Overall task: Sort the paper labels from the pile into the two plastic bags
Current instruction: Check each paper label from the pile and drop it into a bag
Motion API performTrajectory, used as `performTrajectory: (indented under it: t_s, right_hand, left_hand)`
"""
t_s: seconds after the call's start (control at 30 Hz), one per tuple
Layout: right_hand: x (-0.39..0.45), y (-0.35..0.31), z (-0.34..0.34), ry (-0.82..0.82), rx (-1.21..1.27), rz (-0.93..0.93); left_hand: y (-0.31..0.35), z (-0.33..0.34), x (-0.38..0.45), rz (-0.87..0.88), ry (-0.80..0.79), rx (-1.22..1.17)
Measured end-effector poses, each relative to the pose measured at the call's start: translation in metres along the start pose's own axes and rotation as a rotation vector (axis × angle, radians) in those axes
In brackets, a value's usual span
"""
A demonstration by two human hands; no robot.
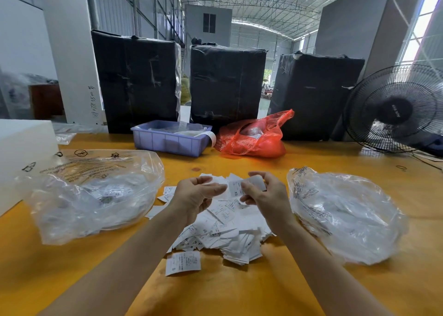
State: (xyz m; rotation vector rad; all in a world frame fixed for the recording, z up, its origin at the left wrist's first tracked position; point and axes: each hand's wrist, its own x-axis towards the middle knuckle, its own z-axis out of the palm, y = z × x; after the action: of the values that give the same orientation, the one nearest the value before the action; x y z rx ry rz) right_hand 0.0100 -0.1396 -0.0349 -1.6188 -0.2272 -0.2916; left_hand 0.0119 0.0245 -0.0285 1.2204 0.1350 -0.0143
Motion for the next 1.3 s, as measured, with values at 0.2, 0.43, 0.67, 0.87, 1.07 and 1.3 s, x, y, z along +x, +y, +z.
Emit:
performTrajectory:
  t_s: [0.2,0.43,0.67,0.87,1.07,1.3]
  right_hand:
    - [0.001,-0.002,-0.004,0.048,0.227,0.028]
    - [-0.002,-0.008,0.007,-0.128,0.139,0.468]
    - [-0.002,-0.007,-0.001,-0.268,0.345,0.394]
    - [-0.001,-0.006,-0.005,-0.248,0.145,0.224]
    - [-0.005,-0.007,0.001,-0.330,0.025,0.335]
    - [-0.006,-0.004,0.002,-0.343,0.112,0.317]
  left_hand:
    - [-0.003,-0.001,0.000,0.057,0.023,0.000]
    - [-0.009,0.003,-0.005,0.487,-0.081,0.303]
    - [-0.007,0.005,-0.008,0.467,-0.150,0.253]
    - [-0.006,0.002,-0.002,0.210,-0.017,0.169]
    - [-0.011,0.004,-0.008,0.440,0.046,0.435]
    - [-0.012,0.004,-0.008,0.529,0.064,0.441]
